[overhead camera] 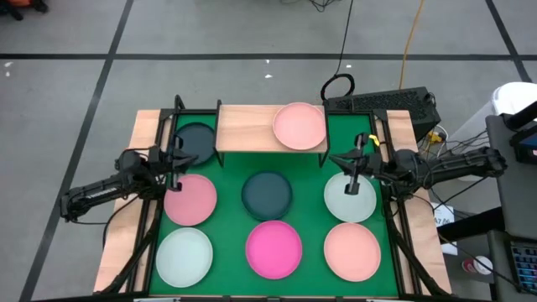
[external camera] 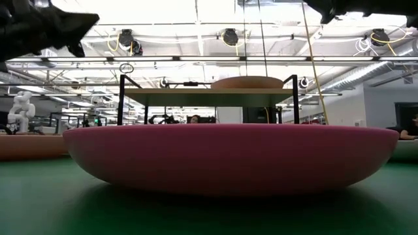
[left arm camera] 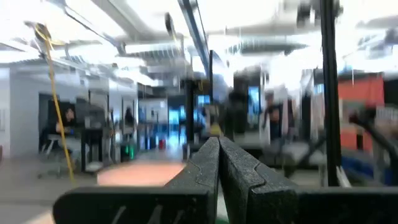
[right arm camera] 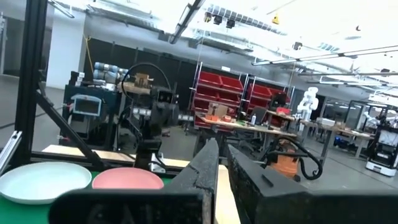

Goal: Place and stack plates onto a shelf
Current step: Stack the light pink plate on top of the light orange plate on the shelf

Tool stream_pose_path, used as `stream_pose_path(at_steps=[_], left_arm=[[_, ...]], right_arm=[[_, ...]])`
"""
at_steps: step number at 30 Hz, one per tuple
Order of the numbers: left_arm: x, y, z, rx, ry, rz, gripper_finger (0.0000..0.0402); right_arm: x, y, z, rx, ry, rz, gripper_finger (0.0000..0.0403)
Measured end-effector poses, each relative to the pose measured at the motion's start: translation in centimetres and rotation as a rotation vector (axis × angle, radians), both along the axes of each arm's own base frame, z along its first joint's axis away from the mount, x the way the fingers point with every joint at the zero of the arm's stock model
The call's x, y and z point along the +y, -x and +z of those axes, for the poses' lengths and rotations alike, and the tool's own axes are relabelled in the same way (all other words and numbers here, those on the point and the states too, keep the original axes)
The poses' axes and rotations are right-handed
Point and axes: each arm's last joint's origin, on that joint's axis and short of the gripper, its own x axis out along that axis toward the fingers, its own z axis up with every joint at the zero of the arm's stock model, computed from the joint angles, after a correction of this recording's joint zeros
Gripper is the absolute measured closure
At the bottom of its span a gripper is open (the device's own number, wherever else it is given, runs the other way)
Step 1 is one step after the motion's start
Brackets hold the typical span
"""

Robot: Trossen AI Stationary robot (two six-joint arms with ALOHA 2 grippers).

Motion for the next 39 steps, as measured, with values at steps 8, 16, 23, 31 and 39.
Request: stream_pose_path(at_steps=[8, 16, 23, 31, 39], left_arm=[[0.0, 0.8, 2.9, -0.061, 0.061, 0.051, 0.0387], [0.8, -0.4, 7.2, 0.198, 0.196, 0.196, 0.0387], [1.4, -2.1, 9.1, 0.253, 0.166, 0.210, 0.0387], [2.1, -3.5, 8.1, 0.333, 0.216, 0.253, 0.0387], [2.7, -4.5, 7.0, 0.428, 0.262, 0.335, 0.0387]], right_arm=[[0.0, 0.0, -0.2, 0.010, -0.031, 0.008, 0.0380], [0.0, 0.0, -0.2, 0.009, -0.038, 0.009, 0.0380], [0.0, -0.1, -0.2, 0.018, -0.037, 0.010, 0.0380], [0.0, -0.1, -0.4, 0.039, -0.035, 0.009, 0.0380], [0.0, -0.1, -0.4, 0.039, -0.035, 0.009, 0.0380]])
